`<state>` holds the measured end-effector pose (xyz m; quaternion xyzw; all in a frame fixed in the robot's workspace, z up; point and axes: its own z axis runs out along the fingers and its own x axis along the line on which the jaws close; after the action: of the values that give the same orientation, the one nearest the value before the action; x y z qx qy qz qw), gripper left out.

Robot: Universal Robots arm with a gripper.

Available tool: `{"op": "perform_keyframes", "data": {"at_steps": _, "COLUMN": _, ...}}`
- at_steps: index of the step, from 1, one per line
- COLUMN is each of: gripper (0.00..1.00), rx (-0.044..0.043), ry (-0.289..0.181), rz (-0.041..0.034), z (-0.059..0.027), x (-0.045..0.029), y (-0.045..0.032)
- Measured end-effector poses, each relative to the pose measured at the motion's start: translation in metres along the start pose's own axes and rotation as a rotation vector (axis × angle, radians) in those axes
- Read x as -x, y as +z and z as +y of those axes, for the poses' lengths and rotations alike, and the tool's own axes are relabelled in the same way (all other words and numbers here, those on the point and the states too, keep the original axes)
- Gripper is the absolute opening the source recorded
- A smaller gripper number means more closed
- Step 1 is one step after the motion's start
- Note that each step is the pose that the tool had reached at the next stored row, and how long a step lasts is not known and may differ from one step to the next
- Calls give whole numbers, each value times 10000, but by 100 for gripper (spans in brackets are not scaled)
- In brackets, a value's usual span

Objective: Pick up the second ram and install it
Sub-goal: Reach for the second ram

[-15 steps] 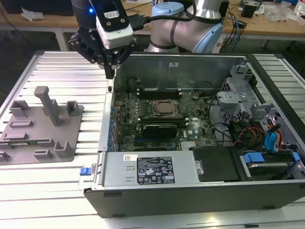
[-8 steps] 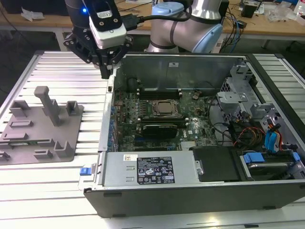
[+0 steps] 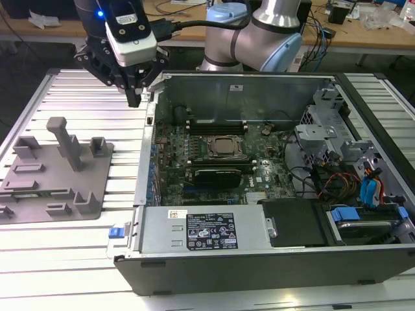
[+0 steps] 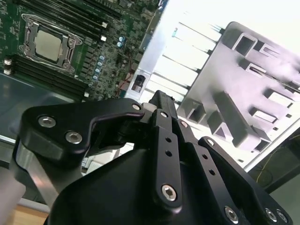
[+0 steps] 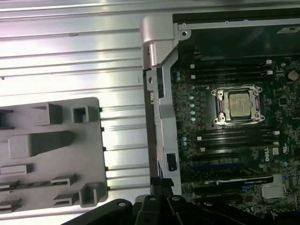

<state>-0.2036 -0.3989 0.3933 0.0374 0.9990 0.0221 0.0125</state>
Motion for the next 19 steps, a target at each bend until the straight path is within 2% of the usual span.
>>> {"op": "perform_keyframes", "data": {"at_steps": 4, "gripper": 8, "rx": 0, "ry": 1, "rz": -1, "z": -6, "x": -82, "y": -2}}
{"op": "perform_keyframes", "data": {"at_steps": 11, "gripper": 8, "rx": 0, "ry": 1, "rz": -1, "z": -27, "x": -360, "y": -9}}
{"op": "perform_keyframes", "data": {"at_steps": 15, "gripper": 8, "rx": 0, "ry": 0, "rz": 0, "z": -34, "x": -453, "y": -12}}
{"op": "perform_keyframes", "data": {"at_steps": 19, "gripper": 8, "rx": 0, "ry": 0, "rz": 0, "z": -44, "x": -591, "y": -15}}
